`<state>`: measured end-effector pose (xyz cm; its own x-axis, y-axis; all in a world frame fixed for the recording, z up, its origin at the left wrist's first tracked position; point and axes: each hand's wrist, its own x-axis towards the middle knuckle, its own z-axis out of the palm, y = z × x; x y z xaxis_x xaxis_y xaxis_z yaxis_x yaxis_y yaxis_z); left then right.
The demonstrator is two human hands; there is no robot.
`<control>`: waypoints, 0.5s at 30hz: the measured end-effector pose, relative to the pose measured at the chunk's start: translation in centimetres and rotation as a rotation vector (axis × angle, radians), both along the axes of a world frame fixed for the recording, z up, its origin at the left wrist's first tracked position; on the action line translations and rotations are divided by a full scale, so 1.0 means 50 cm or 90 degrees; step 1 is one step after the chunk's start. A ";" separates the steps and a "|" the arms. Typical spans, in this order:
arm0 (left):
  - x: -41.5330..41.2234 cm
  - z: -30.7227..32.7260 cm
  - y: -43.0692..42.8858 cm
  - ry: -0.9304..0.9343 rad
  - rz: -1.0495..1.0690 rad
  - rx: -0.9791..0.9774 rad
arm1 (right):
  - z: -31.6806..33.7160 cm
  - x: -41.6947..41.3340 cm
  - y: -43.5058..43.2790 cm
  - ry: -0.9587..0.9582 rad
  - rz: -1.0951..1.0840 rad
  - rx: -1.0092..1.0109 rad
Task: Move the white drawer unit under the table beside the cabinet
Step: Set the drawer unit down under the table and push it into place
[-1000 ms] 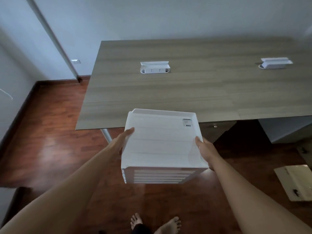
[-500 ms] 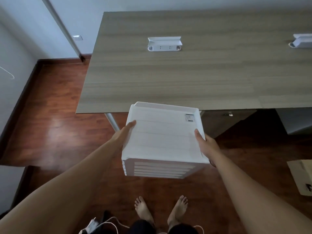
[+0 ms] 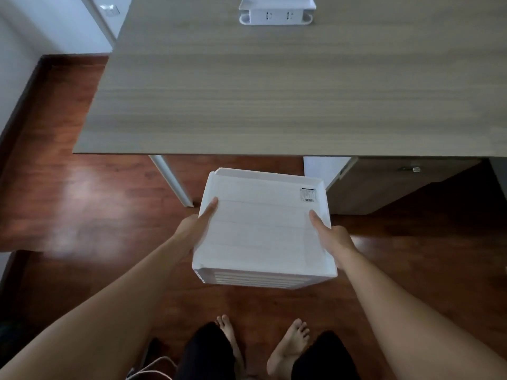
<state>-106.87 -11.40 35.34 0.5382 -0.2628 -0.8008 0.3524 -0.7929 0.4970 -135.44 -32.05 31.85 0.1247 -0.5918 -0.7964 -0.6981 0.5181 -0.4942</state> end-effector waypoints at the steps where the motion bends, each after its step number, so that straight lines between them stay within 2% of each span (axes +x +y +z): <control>1: 0.001 -0.035 -0.006 0.003 0.008 -0.003 | -0.039 0.004 -0.005 -0.001 0.002 0.001; 9: 0.077 -0.396 -0.045 0.021 0.031 -0.021 | -0.382 0.078 -0.073 0.007 0.014 -0.018; 15: 0.156 -0.643 -0.094 -0.047 0.090 -0.075 | -0.593 0.196 -0.132 -0.008 0.027 -0.084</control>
